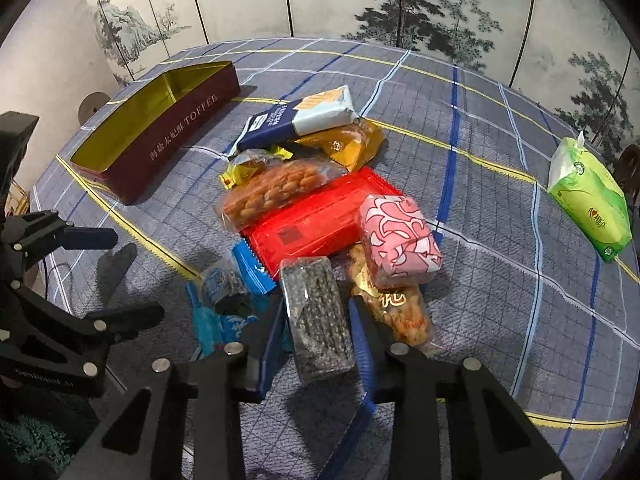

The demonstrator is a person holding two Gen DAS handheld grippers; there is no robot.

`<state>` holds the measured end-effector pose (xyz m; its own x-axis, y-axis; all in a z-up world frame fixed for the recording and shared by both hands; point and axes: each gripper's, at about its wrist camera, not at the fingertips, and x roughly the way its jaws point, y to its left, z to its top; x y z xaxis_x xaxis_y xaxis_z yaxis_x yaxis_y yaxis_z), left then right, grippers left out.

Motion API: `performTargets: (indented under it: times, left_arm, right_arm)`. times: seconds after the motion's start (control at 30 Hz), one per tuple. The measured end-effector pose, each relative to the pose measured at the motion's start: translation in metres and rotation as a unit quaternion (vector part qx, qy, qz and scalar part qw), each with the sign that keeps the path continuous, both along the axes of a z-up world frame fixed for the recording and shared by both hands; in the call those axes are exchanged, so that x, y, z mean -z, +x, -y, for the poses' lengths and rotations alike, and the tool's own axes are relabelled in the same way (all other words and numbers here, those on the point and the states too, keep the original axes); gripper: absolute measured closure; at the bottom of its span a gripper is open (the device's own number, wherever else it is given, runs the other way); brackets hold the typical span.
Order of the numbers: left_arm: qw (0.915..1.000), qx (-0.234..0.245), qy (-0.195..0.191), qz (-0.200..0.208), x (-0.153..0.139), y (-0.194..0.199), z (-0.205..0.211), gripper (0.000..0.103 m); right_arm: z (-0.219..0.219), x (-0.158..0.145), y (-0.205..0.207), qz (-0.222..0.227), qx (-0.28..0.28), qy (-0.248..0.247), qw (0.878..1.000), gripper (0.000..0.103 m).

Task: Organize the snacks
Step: 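Lower the right tool onto the grey sesame biscuit pack and close it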

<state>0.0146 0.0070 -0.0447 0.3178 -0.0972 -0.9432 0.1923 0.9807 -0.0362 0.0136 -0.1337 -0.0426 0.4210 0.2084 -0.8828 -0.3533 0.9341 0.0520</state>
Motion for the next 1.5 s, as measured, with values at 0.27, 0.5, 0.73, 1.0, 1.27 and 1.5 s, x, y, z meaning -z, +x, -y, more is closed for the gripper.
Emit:
performTargets:
  times: [0.27, 0.5, 0.73, 1.0, 1.27, 1.5]
  left_arm:
    - [0.9998, 0.02, 0.008, 0.005, 0.0, 0.001, 0.008, 0.016]
    - [0.9994, 0.033, 0.007, 0.009, 0.0, 0.005, 0.014, 0.016]
    - [0.9985, 0.053, -0.015, 0.002, 0.001, 0.01, 0.025, 0.026]
    - [0.9972, 0.069, -0.028, 0.009, -0.006, 0.021, 0.032, 0.028]
    - [0.9963, 0.075, -0.042, -0.008, 0.001, 0.033, 0.039, 0.038]
    - [0.9951, 0.078, -0.059, -0.017, 0.004, 0.04, 0.042, 0.039]
  right_arm:
    - [-0.002, 0.004, -0.004, -0.008, -0.005, 0.0, 1.0, 0.075]
    - [0.006, 0.006, -0.004, -0.004, 0.019, 0.011, 1.0, 0.076]
    - [0.022, 0.005, -0.007, -0.002, 0.041, 0.005, 0.999, 0.076]
    - [0.032, 0.006, -0.009, 0.0, 0.055, 0.012, 0.998, 0.076]
    - [0.036, 0.006, -0.011, 0.001, 0.06, 0.023, 0.998, 0.076]
    - [0.038, 0.007, -0.011, 0.001, 0.063, 0.03, 0.998, 0.076]
